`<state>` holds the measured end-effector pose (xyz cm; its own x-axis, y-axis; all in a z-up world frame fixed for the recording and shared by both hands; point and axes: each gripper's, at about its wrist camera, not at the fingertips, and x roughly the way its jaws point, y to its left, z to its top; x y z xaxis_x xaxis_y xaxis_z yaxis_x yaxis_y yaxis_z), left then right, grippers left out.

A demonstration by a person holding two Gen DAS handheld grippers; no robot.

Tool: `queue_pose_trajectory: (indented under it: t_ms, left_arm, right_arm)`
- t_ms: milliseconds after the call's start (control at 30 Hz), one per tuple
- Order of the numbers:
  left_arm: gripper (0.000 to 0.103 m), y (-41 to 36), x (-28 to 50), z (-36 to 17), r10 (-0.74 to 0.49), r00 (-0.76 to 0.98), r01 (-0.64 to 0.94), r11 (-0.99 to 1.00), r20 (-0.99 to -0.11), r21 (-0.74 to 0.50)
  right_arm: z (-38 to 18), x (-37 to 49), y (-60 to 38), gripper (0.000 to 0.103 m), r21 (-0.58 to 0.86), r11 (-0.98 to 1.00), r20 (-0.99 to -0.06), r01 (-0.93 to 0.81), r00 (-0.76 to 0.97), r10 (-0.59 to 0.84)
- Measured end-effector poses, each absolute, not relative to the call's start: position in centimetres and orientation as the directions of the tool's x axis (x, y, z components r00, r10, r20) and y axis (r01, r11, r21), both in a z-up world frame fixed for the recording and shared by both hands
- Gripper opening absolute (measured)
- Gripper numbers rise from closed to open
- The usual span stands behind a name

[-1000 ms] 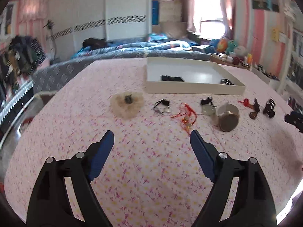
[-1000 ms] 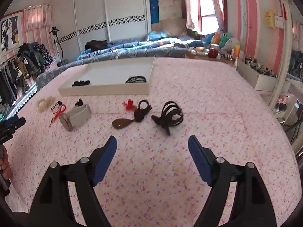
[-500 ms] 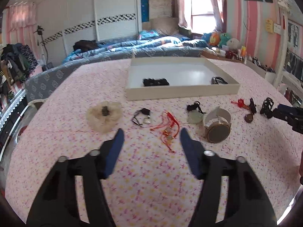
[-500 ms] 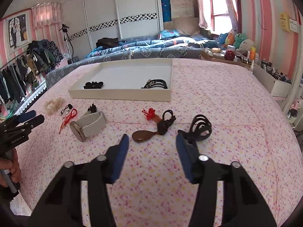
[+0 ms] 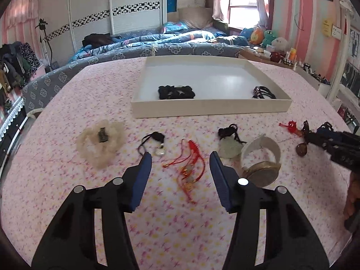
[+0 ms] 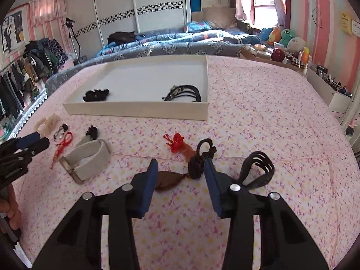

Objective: Organize jewelry
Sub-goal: 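Grasp the black cord with brown pendant with the right gripper while the left grasps the red bead string, then carry both pieces into the white tray and open both grippers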

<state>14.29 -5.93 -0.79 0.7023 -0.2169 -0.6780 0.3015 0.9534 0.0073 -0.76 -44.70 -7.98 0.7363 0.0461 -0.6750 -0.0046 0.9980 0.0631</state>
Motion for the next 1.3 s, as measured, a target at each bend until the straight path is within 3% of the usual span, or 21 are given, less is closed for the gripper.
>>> queue_pose_trajectory:
  t_ms: [167, 233, 567, 1000, 1300]
  left_arm:
    - [0.053, -7.2, 14.9, -1.7, -0.244, 0.661, 0.338, 0.941, -0.71, -0.009]
    - [0.051, -8.0, 15.0, -2.3, -0.239, 0.648, 0.358, 0.934, -0.723, 0.012]
    - [0.006, -7.9, 16.3, -3.5, -0.236, 0.603, 0.342, 0.94, -0.762, -0.021]
    - [0.005, -6.9, 14.8, 1.0, -0.294, 0.682, 0.353, 0.934, -0.67, -0.051]
    - [0.005, -6.3, 16.7, 5.8, -0.261, 0.772, 0.312, 0.95, -0.579, -0.012]
  right_arm:
    - [-8.1, 0.2, -45.0, 0.043, 0.056, 0.998, -0.682, 0.012, 0.731, 0.029]
    - [-8.1, 0.6, -45.1, 0.035, 0.058, 0.998, -0.688, 0.016, 0.725, 0.029]
    - [-9.0, 1.6, -46.1, 0.014, 0.083, 0.996, -0.709, 0.03, 0.704, 0.038]
    - [-4.7, -1.3, -46.0, 0.012, 0.105, 0.994, -0.615, -0.006, 0.786, 0.07]
    - [-0.6, -0.3, -45.2, 0.012, 0.076, 0.997, -0.539, -0.031, 0.84, 0.067]
